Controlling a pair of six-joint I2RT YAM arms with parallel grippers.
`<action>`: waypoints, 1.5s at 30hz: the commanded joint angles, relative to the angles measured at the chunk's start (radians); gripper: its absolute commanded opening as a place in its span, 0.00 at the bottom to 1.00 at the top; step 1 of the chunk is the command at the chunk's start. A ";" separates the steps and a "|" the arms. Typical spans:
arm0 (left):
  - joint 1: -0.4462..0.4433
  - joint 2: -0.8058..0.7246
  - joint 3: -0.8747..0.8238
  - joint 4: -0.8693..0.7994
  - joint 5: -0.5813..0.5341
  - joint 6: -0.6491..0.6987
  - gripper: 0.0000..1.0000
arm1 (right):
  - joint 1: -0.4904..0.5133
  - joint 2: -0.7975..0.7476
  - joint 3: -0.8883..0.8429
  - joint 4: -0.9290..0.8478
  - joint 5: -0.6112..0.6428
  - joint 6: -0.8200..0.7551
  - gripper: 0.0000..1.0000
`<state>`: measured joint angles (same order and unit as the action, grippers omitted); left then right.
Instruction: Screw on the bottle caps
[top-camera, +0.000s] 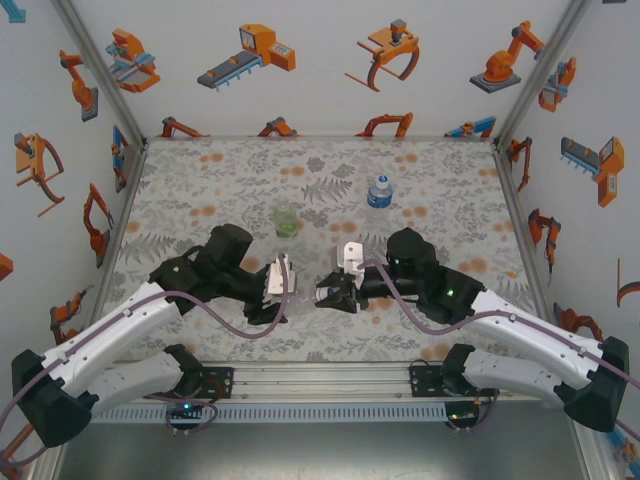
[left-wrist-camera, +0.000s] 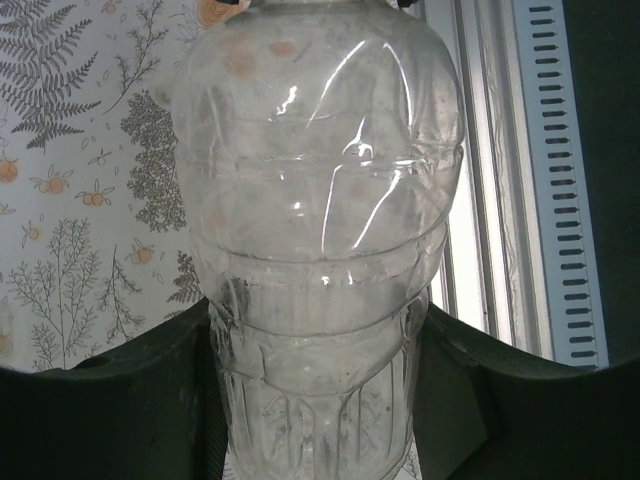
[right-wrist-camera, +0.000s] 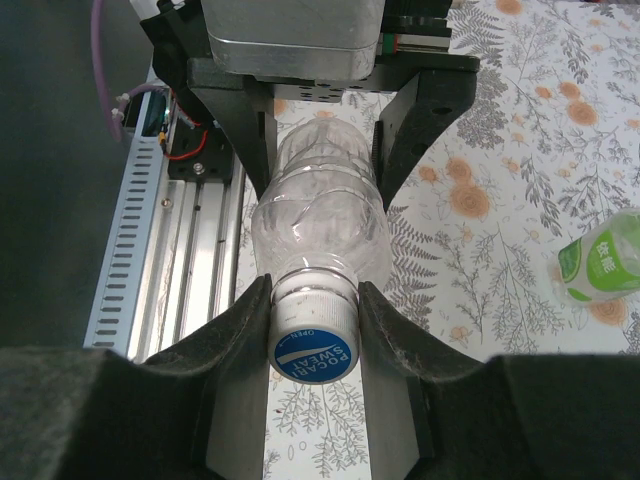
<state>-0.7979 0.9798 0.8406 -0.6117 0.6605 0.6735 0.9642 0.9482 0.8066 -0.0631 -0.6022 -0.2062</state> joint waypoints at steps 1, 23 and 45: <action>-0.002 0.002 0.035 -0.020 0.057 0.022 0.23 | 0.004 -0.002 0.053 0.013 -0.017 -0.005 0.16; -0.002 -0.004 0.038 -0.029 0.066 0.049 0.06 | 0.003 -0.098 0.069 -0.144 0.044 -0.088 0.41; -0.001 -0.018 0.037 -0.028 0.055 0.052 0.04 | 0.004 -0.074 0.034 -0.116 0.001 -0.052 0.40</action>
<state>-0.7979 0.9768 0.8490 -0.6216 0.6819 0.7006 0.9653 0.8776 0.8513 -0.2020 -0.5869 -0.2768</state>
